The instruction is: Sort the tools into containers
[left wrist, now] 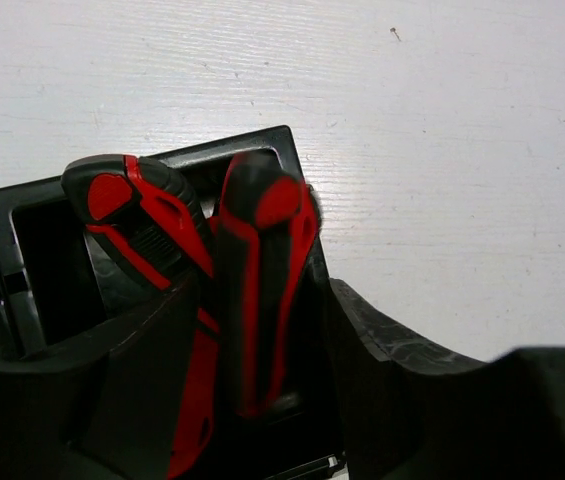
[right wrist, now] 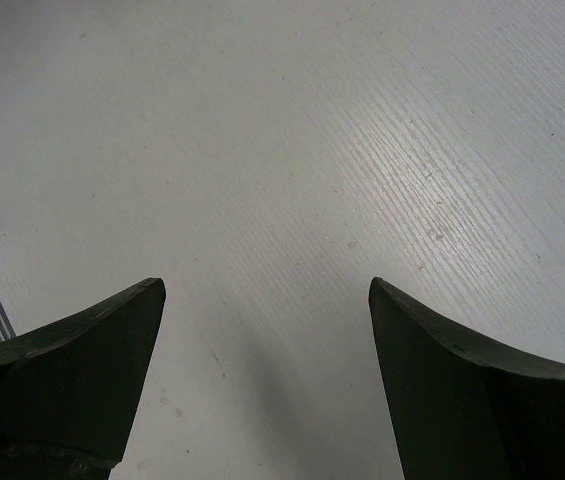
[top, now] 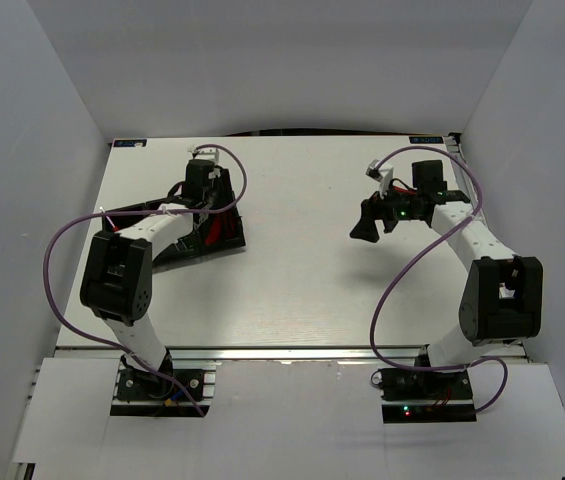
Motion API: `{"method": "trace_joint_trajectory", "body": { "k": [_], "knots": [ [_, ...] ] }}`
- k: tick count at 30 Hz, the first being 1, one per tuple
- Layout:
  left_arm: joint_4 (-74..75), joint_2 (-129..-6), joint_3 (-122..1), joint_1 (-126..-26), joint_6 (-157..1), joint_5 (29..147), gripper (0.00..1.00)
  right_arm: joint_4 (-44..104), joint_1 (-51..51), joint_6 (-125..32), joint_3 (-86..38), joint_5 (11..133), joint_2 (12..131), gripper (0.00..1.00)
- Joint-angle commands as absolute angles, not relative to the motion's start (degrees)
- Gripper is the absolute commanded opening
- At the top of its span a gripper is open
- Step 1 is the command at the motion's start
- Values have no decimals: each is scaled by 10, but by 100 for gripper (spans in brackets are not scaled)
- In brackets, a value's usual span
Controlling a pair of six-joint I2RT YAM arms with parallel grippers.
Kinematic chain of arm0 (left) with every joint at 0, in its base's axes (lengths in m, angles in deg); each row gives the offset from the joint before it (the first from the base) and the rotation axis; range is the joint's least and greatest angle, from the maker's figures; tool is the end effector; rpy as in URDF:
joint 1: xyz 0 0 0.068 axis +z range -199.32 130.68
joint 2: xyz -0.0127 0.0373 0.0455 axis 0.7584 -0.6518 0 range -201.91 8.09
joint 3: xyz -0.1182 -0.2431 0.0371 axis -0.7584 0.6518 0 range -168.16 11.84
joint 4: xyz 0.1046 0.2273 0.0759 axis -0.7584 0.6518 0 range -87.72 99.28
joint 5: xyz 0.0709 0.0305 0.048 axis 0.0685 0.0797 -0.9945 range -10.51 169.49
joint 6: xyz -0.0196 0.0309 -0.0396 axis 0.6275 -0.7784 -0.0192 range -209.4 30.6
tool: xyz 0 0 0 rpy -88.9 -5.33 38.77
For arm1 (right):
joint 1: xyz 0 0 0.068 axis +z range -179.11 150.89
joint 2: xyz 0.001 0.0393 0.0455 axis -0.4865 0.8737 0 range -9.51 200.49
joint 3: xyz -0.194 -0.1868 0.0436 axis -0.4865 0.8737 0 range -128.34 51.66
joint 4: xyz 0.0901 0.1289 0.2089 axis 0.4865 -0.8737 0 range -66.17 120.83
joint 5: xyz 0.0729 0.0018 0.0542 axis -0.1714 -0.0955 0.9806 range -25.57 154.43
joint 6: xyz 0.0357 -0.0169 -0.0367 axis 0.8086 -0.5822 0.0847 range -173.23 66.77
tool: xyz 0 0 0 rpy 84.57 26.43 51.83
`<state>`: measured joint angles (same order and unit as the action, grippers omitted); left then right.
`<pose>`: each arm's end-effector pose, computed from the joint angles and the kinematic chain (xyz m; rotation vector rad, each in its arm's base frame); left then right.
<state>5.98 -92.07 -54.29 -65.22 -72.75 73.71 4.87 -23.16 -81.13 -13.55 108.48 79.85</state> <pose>0.3758 -0.1032 0.2190 -0.0700 2.2316 -0.1986 0.3247 0.0586 0.2555 -0.9613 2.0362 0.7310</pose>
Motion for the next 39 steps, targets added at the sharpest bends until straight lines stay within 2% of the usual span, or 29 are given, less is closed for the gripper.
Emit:
{"method": "trace_joint_trajectory", "body": {
  "k": [1,8,14,19,26,32,39],
  "knots": [
    [43,-898,-536,-650,-722,736,66,38,-229,-826,-161,1086,799,89],
    [57,-868,-544,-650,-714,743,68,27,-229,-848,-179,1079,803,89],
    [102,-802,-554,-650,-709,794,70,1,-231,-944,-234,999,836,89],
    [118,-730,-514,-650,-684,838,80,-105,-259,-1060,-364,919,957,90],
    [133,-615,-429,-650,-626,863,81,-208,-327,-1185,-532,883,1102,89],
    [146,-534,-369,-650,-589,852,82,-239,-353,-1195,-673,847,1203,89],
    [168,-519,-366,-650,-586,842,82,-252,-361,-1186,-716,831,1260,89]
  ]
}}
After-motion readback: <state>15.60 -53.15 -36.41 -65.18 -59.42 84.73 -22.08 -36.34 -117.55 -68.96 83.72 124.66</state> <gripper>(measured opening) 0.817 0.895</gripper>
